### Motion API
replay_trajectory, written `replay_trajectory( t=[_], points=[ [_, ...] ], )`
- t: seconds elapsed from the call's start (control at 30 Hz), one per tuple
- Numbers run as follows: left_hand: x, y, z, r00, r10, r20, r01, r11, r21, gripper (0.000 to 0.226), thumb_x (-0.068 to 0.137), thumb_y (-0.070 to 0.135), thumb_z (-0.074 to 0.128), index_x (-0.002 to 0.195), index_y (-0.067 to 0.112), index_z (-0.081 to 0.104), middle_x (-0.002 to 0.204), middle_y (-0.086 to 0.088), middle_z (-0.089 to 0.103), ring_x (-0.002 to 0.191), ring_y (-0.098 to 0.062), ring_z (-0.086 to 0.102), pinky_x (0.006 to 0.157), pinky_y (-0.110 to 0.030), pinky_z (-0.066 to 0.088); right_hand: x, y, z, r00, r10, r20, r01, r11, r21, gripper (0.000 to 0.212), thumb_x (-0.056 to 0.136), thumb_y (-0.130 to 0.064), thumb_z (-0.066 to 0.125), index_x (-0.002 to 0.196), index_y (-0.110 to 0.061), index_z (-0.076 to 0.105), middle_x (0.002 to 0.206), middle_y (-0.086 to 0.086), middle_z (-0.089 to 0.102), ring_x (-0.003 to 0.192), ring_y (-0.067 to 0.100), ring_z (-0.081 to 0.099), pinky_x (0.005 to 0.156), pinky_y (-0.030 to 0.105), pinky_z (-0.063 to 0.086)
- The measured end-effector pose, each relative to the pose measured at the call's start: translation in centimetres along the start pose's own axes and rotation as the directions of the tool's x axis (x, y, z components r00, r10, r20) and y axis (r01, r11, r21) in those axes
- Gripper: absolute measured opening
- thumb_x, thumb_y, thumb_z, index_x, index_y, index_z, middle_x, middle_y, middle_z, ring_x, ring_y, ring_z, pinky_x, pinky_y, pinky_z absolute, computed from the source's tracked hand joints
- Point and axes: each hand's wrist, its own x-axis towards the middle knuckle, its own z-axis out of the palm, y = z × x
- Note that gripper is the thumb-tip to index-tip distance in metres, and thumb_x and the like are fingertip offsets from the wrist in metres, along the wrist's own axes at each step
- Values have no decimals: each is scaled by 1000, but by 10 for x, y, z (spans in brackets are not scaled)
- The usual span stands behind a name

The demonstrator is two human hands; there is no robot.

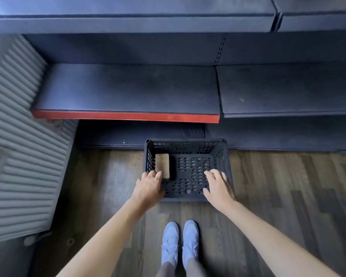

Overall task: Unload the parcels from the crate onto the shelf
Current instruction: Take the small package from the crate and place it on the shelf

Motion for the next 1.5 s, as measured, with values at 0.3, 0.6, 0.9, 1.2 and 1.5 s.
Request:
replay_trajectory(
  t=[0.3, 0.6, 0.9, 1.2, 1.5],
  points=[
    [88, -34, 119, 995, -36, 94, 42, 998, -56, 56, 88, 23, 47, 140, 11, 31, 134, -10, 45, 121, -30, 40, 102, -42, 38, 81, 53, 95, 995, 101, 21, -103, 992, 72, 53, 87, -19, 57, 135, -6, 39, 135, 13, 42, 124, 31, 37, 103, 34, 27],
    [173, -66, 196, 997, -53, 52, 60, 988, -141, 49, 87, 17, 53, 133, 5, 41, 125, -20, 50, 114, -37, 44, 98, -46, 38, 129, 91, 189, 981, 184, 58, -190, 973, 133, 50, 84, -15, 61, 131, -4, 45, 132, 17, 44, 120, 36, 39, 100, 35, 27],
    [221, -64, 227, 997, -71, 41, 76, 988, -134, 48, 87, 16, 50, 132, 4, 40, 127, -19, 44, 115, -37, 40, 99, -47, 37, 159, 111, 218, 966, 232, 113, -247, 959, 142, 51, 86, -17, 60, 133, -7, 43, 134, 15, 43, 120, 34, 39, 100, 37, 31],
    [307, -74, 280, 984, -168, 62, 174, 979, -107, 62, 89, 22, 56, 143, 11, 27, 152, -20, 12, 133, -38, 23, 107, -45, 31, 217, 132, 272, 957, 252, 142, -278, 938, 208, 50, 85, -17, 61, 132, -9, 45, 131, 14, 44, 120, 32, 40, 99, 37, 32],
    [384, -75, 349, 901, -432, 18, 423, 872, -248, 65, 91, 36, 51, 143, 16, 17, 149, -24, 11, 133, -45, 19, 107, -55, 25, 241, 170, 327, 950, 262, 169, -297, 923, 244, 50, 87, -19, 60, 133, -13, 43, 134, 10, 41, 121, 26, 38, 96, 34, 34]
  ],
)
